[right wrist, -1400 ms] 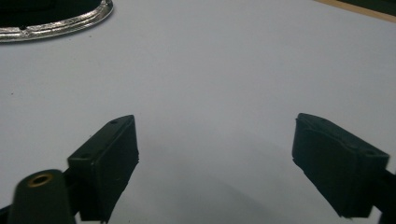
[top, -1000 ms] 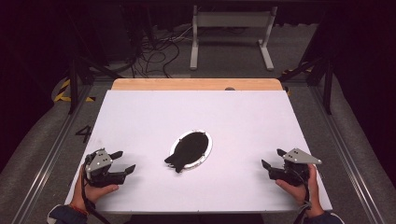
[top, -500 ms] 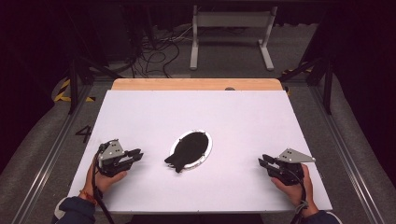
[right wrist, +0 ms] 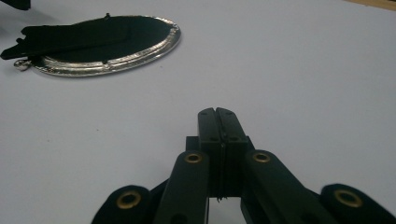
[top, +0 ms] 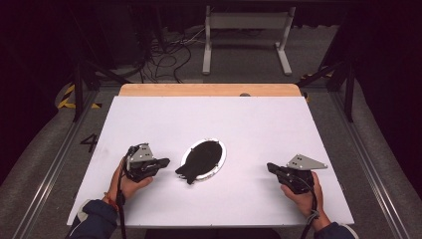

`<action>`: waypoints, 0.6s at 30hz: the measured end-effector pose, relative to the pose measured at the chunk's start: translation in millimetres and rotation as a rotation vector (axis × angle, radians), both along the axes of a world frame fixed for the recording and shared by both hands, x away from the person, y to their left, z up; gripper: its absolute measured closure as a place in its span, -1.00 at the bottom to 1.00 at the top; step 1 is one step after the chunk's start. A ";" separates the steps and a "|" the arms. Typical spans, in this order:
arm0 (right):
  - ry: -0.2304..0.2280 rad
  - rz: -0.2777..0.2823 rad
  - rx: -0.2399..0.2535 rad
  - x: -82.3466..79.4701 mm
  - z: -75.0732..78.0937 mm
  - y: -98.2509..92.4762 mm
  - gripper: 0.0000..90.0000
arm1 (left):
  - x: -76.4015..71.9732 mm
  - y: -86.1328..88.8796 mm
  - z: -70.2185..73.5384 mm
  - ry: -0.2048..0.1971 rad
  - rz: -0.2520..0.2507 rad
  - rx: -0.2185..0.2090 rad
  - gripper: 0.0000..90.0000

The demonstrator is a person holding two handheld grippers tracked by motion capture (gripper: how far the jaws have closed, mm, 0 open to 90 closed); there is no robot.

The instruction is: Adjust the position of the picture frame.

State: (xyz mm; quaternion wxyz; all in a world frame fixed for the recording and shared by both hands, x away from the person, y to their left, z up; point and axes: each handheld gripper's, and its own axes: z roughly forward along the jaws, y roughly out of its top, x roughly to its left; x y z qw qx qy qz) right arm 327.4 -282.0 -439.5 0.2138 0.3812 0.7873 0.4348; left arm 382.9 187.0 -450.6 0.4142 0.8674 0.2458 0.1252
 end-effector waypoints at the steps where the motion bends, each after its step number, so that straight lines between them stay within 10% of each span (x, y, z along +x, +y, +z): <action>1: -0.001 0.009 -0.011 0.4 0.5 4.2 1.00 | 1.0 -2.0 -0.1 0.000 -0.009 0.004 0.95; 18: 0.010 0.069 -0.066 7.0 -2.8 34.4 1.00 | 7.1 -30.0 -9.3 0.040 -0.066 0.056 0.99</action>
